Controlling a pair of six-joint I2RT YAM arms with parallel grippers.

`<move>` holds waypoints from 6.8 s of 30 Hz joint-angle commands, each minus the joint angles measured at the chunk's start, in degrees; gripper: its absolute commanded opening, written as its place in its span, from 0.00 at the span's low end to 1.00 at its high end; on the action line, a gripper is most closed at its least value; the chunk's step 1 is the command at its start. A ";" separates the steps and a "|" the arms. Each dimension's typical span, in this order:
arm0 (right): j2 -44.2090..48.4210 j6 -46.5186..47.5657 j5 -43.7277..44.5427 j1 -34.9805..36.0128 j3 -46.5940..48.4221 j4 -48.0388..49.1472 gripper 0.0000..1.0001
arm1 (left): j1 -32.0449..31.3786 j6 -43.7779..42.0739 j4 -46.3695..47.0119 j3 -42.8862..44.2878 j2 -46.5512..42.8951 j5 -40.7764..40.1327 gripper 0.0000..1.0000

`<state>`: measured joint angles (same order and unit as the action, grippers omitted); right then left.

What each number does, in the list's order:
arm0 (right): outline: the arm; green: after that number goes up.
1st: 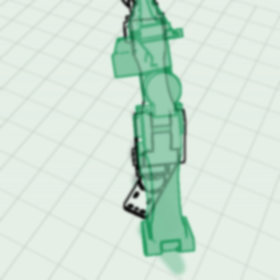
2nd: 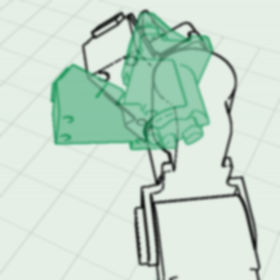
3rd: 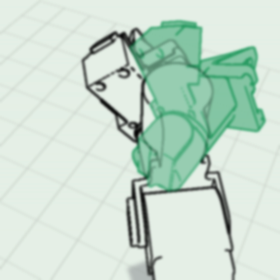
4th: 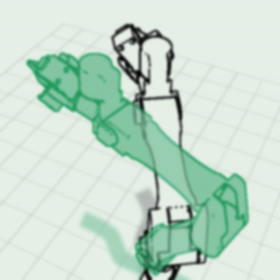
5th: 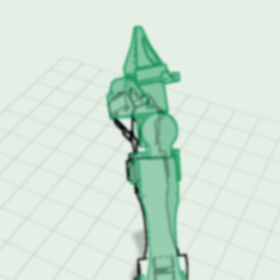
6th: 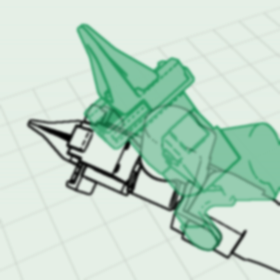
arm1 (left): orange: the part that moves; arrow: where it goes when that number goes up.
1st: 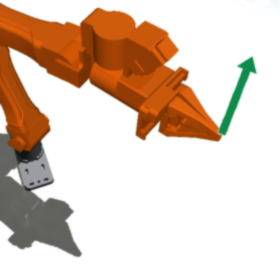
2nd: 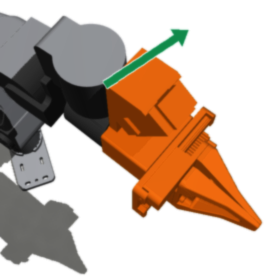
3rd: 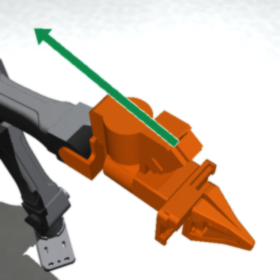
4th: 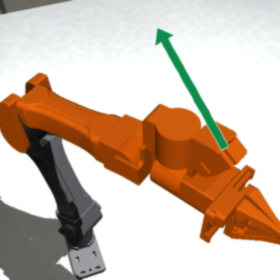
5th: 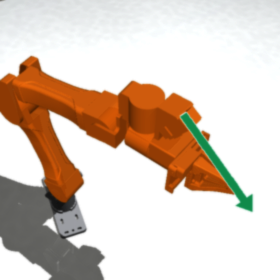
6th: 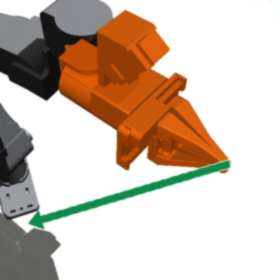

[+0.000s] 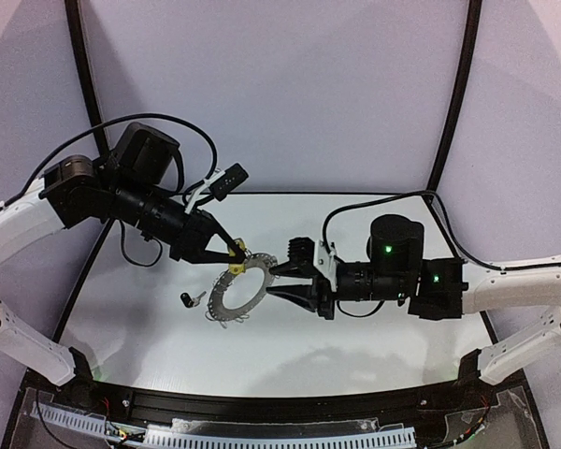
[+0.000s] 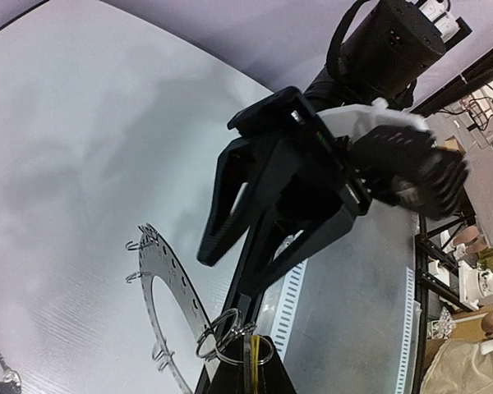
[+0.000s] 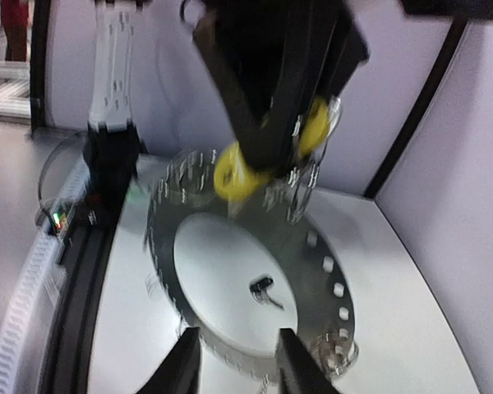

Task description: Remove the keys from the keyring

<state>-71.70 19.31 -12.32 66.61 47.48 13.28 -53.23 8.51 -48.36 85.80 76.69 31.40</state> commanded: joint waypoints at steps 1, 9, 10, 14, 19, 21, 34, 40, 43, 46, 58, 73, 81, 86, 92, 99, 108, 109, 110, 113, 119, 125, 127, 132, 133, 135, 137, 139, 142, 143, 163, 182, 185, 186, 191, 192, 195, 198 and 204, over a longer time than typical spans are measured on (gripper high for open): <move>0.85 -4.75 -4.85 0.38 -1.05 12.24 0.29 | 0.06 1.90 3.93 -0.62 0.21 2.35 0.01; -3.27 -6.48 -1.67 0.96 0.70 17.66 0.19 | 0.06 3.93 4.91 -0.90 1.34 3.81 0.01; -3.62 -6.61 -1.55 0.97 0.93 17.66 0.19 | 0.06 3.99 4.92 -0.90 1.35 3.83 0.01; -5.60 -7.09 -0.54 1.06 1.66 17.51 0.18 | 0.06 4.48 5.02 -0.98 1.28 3.89 0.01; -7.05 -7.72 1.88 1.11 1.65 20.27 0.20 | 0.06 4.30 4.78 -0.98 1.19 4.40 0.01; -7.30 -8.13 2.20 1.11 1.65 21.52 0.22 | 0.06 4.17 4.77 -1.01 1.12 4.44 0.01; -5.77 -9.37 -0.54 1.18 0.93 21.68 0.24 | 0.06 3.56 4.52 -0.63 1.62 4.09 0.01; -5.62 -8.63 0.39 1.20 2.84 17.37 0.00 | 0.10 3.49 4.63 -0.60 1.67 4.26 0.01; -5.08 -7.10 2.59 1.24 4.91 10.95 0.00 | 0.07 3.54 4.32 -0.63 1.63 3.88 0.01; -3.78 -3.64 5.98 1.24 9.04 -2.47 0.00 | 0.07 3.77 3.97 -0.63 1.52 3.04 0.01; -6.78 4.53 10.57 2.25 18.93 -24.10 0.00 | 0.06 4.51 1.95 1.83 4.27 2.69 0.01; -8.05 1.28 8.60 2.64 14.39 -13.94 0.00 | 0.06 5.46 0.57 7.15 7.19 6.03 0.01; -3.13 8.26 19.62 2.60 13.21 -14.21 0.00 | 0.06 8.76 -0.55 0.03 2.55 2.28 0.07; -2.03 19.30 24.33 2.62 17.38 -18.86 0.00 | 0.13 9.05 4.79 -8.17 0.21 2.58 0.02; -2.03 26.20 23.08 2.64 21.24 -23.58 0.00 | 0.06 9.23 11.49 -12.12 0.31 4.81 0.01; -2.65 28.44 24.32 2.64 21.51 -24.97 0.00 | 0.08 9.09 13.30 -12.19 -0.55 7.29 0.01; 0.58 36.89 20.83 2.60 17.44 -20.68 0.00 | 0.06 8.24 10.22 -11.64 1.59 7.14 0.04; 1.94 40.37 18.98 2.60 16.41 -19.82 0.00 | 0.08 7.51 9.94 -11.50 2.03 7.89 0.12; 2.34 42.11 18.11 2.64 16.01 -19.97 0.00 | 0.07 7.23 9.81 -11.38 2.25 8.11 0.15; 3.83 44.52 14.30 2.63 16.05 -21.39 0.00 | 0.06 5.29 8.18 -10.54 2.14 8.09 0.29; 6.30 50.22 9.39 2.64 15.23 -23.64 0.00 | 0.06 0.82 3.48 -5.77 -1.93 4.47 0.48; 6.67 53.47 9.59 2.65 12.86 -17.89 0.00 | 0.06 1.41 4.07 -1.15 -2.76 6.46 0.47; 6.15 53.50 9.47 2.64 12.81 -16.28 0.00 | 0.06 1.88 4.28 0.19 -1.32 7.91 0.44; 5.23 53.17 9.39 2.65 13.12 -13.62 0.00 | -0.09 1.99 2.74 1.92 2.42 9.50 0.38; 4.97 53.04 9.29 2.64 13.16 -13.55 0.00 | -0.10 1.93 2.92 1.76 2.90 9.52 0.37; 4.67 52.79 9.17 2.60 13.37 -13.54 0.00 | -0.16 1.91 3.56 1.43 3.42 9.80 0.36; 4.53 52.51 8.97 2.58 13.49 -13.54 0.00 | -0.13 1.94 4.07 1.28 3.84 9.84 0.36; 4.40 51.94 8.11 2.58 13.60 -13.54 0.00 | -0.12 2.24 5.08 1.30 4.29 9.46 0.33; 4.45 51.43 7.42 2.65 13.52 -13.54 0.00 | -0.18 2.73 5.50 1.63 4.89 9.54 0.31; 4.46 51.35 7.41 2.65 13.51 -13.54 0.00 | -0.15 2.86 5.66 1.63 4.89 9.59 0.30; 3.39 42.84 12.05 2.65 10.39 -8.18 0.75 | -0.78 14.80 2.67 5.68 3.84 -8.58 0.01; 5.90 4.62 28.06 2.63 3.04 4.17 0.98 | 13.28 44.43 -3.45 4.74 9.76 -8.19 0.01; 3.53 -6.32 26.84 2.64 8.35 -3.98 0.98 | 13.30 44.66 6.44 1.27 9.79 2.35 0.01; 2.90 -9.15 26.41 2.60 9.32 -5.88 0.98 | 13.32 44.27 11.31 0.27 9.57 6.94 0.01; 5.09 -27.73 27.66 2.65 6.45 -9.10 0.98 | 13.31 46.48 23.25 -4.76 7.63 14.14 0.01; 5.93 -31.55 27.45 2.65 3.84 -6.02 0.98 | 13.27 48.17 26.28 -5.27 7.57 14.99 0.01; 5.91 -35.57 22.58 2.63 -1.70 3.10 0.95 | 13.32 51.70 32.25 -6.97 7.27 16.03 0.01; 2.75 -34.04 18.21 2.71 -3.02 7.60 0.92 | 13.32 54.08 35.00 -7.05 7.30 15.63 0.01; -7.62 -34.28 22.09 3.22 0.69 14.95 0.92 | 13.25 57.40 36.45 -7.05 7.03 11.26 0.01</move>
<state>-73.73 -12.34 8.45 69.01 45.23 18.63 -40.01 62.26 -16.43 79.31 86.78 44.73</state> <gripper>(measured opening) 0.916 0.010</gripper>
